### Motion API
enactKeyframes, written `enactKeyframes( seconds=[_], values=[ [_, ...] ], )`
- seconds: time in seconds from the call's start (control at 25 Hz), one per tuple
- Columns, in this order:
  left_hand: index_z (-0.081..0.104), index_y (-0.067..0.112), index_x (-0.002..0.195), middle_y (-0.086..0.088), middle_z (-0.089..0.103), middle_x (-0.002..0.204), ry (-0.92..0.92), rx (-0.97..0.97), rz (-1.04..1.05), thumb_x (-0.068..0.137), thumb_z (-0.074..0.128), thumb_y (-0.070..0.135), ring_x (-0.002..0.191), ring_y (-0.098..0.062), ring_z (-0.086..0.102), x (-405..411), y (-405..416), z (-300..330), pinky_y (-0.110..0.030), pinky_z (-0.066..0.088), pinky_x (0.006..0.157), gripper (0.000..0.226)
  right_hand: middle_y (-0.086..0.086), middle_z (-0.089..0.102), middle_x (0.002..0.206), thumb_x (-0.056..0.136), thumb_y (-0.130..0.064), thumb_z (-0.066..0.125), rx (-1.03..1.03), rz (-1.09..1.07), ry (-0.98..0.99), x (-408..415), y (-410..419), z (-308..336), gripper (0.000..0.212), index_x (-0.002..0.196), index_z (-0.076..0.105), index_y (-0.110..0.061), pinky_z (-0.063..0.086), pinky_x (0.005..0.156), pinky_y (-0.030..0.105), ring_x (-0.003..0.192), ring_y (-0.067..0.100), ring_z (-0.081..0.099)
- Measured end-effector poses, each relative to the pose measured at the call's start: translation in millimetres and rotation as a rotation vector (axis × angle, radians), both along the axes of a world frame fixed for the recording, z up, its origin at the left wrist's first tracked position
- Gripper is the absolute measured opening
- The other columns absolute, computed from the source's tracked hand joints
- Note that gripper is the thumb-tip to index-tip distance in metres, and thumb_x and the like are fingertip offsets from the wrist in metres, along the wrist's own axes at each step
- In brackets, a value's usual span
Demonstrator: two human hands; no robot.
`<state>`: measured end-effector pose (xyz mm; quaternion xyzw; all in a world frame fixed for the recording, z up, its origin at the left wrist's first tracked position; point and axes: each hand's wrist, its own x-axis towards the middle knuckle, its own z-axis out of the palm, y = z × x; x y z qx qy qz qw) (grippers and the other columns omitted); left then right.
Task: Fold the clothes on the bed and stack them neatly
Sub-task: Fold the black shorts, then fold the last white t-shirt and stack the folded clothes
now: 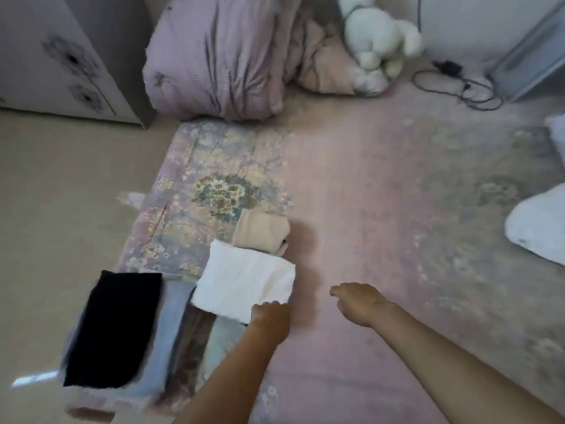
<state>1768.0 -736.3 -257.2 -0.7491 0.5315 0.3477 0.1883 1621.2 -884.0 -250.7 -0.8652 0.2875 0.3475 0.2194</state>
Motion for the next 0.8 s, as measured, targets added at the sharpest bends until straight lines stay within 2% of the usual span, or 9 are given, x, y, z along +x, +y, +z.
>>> enactKeyframes(
  seconds=[0.08, 0.24, 0.44, 0.56, 0.64, 0.72, 0.76, 0.8],
  values=[
    [0.035, 0.001, 0.149, -0.019, 0.055, 0.141, 0.043, -0.016, -0.107, 0.104, 0.037, 0.01, 0.129, -0.038, 0.056, -68, -66, 7, -0.045, 0.044, 0.106, 0.046, 0.023, 0.054, 0.14, 0.104, -0.011, 0.036, -0.009, -0.158, 0.006, -92, -55, 8, 0.038, 0.139, 0.051, -0.005, 0.044, 0.097, 0.044, 0.124, 0.041, 0.054],
    [0.042, 0.007, 0.145, -0.019, 0.049, 0.144, 0.082, 0.053, -0.213, 0.107, 0.031, 0.016, 0.131, -0.037, 0.051, -207, -207, -2, -0.046, 0.04, 0.107, 0.041, 0.022, 0.055, 0.137, 0.106, -0.022, 0.039, 0.02, -0.346, -0.009, -253, -158, -6, 0.036, 0.133, 0.055, -0.004, 0.046, 0.095, 0.043, 0.121, 0.04, 0.055],
    [0.045, 0.008, 0.143, -0.017, 0.049, 0.144, 0.067, 0.064, -0.339, 0.108, 0.034, 0.032, 0.132, -0.035, 0.048, -357, -355, -59, -0.046, 0.038, 0.108, 0.044, 0.022, 0.056, 0.136, 0.106, -0.029, 0.041, -0.025, -0.469, -0.008, -408, -268, -47, 0.042, 0.136, 0.054, -0.004, 0.045, 0.099, 0.046, 0.124, 0.038, 0.056],
    [0.043, 0.01, 0.147, -0.017, 0.047, 0.147, 0.02, 0.02, -0.446, 0.108, 0.034, 0.041, 0.133, -0.035, 0.048, -410, -424, -103, -0.046, 0.038, 0.108, 0.05, 0.02, 0.056, 0.137, 0.107, -0.034, 0.04, -0.052, -0.499, 0.017, -460, -316, -72, 0.045, 0.139, 0.052, -0.006, 0.044, 0.102, 0.047, 0.125, 0.037, 0.055],
    [0.034, 0.015, 0.153, -0.016, 0.036, 0.157, -0.042, -0.089, -0.48, 0.107, 0.031, 0.049, 0.143, -0.034, 0.038, -431, -468, -138, -0.047, 0.031, 0.115, 0.058, 0.02, 0.059, 0.134, 0.106, -0.036, 0.041, -0.076, -0.494, -0.002, -481, -342, -92, 0.045, 0.138, 0.053, -0.006, 0.046, 0.101, 0.048, 0.123, 0.037, 0.057],
    [0.021, 0.019, 0.16, -0.013, 0.017, 0.167, -0.076, -0.281, -0.438, 0.106, 0.031, 0.053, 0.154, -0.032, 0.018, -448, -510, -188, -0.051, 0.015, 0.124, 0.066, 0.019, 0.061, 0.13, 0.105, -0.037, 0.043, -0.114, -0.488, -0.035, -502, -372, -125, 0.045, 0.136, 0.055, -0.006, 0.047, 0.098, 0.048, 0.12, 0.038, 0.058],
    [0.021, 0.018, 0.16, -0.014, 0.015, 0.167, -0.067, -0.404, -0.386, 0.104, 0.035, 0.054, 0.155, -0.033, 0.015, -454, -522, -214, -0.053, 0.01, 0.124, 0.068, 0.019, 0.062, 0.128, 0.105, -0.037, 0.043, -0.132, -0.489, -0.048, -512, -385, -142, 0.044, 0.134, 0.057, -0.006, 0.048, 0.096, 0.048, 0.118, 0.038, 0.059],
    [0.028, 0.015, 0.158, -0.015, 0.021, 0.165, -0.033, -0.519, -0.332, 0.102, 0.041, 0.052, 0.153, -0.035, 0.021, -459, -526, -241, -0.056, 0.011, 0.123, 0.069, 0.019, 0.063, 0.125, 0.105, -0.036, 0.043, -0.152, -0.492, -0.066, -522, -398, -161, 0.043, 0.132, 0.058, -0.006, 0.048, 0.094, 0.048, 0.116, 0.038, 0.059]
  ],
)
